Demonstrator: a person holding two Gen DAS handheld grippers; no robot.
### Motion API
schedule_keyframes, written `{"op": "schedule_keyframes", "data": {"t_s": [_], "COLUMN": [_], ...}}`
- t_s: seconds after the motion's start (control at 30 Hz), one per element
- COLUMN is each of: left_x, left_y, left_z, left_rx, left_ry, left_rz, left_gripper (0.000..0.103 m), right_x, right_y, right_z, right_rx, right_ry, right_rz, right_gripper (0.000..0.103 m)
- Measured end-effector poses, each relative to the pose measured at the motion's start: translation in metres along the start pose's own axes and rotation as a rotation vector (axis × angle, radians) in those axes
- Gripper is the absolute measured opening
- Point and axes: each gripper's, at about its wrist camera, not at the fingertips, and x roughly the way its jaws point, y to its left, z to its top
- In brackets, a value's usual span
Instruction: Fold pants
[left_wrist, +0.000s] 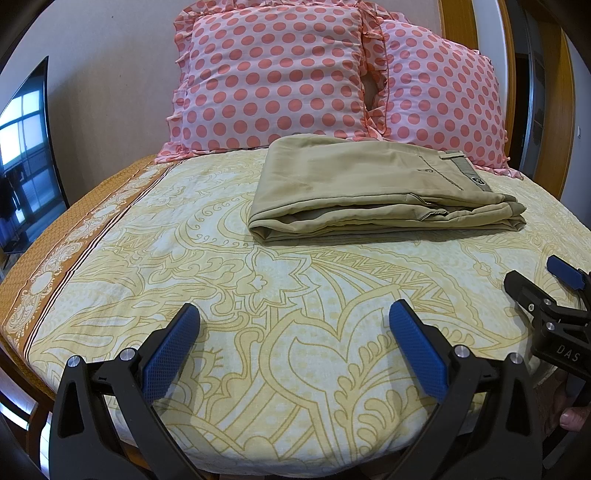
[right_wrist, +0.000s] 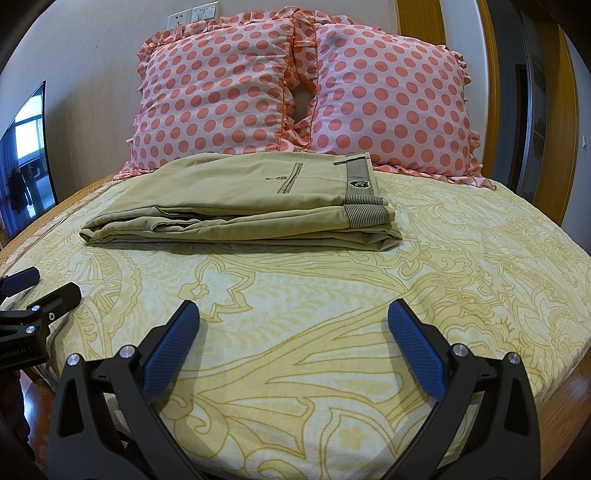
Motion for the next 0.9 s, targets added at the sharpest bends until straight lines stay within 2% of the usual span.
{"op": "schedule_keyframes", "data": {"t_s": [0.9], "left_x": [-0.0003], "left_y": [0.0027], "left_z": [0.0016], "left_rx": [-0.007], "left_ry": [-0.014], "left_rz": [0.002], "left_gripper": [0.102], "right_x": [0.0001], "right_y": [0.0004], "right_z": [-0.0005], "right_rx": [0.001], "right_ry": [-0.002], "right_rz": [-0.002], "right_gripper": [0.101]}}
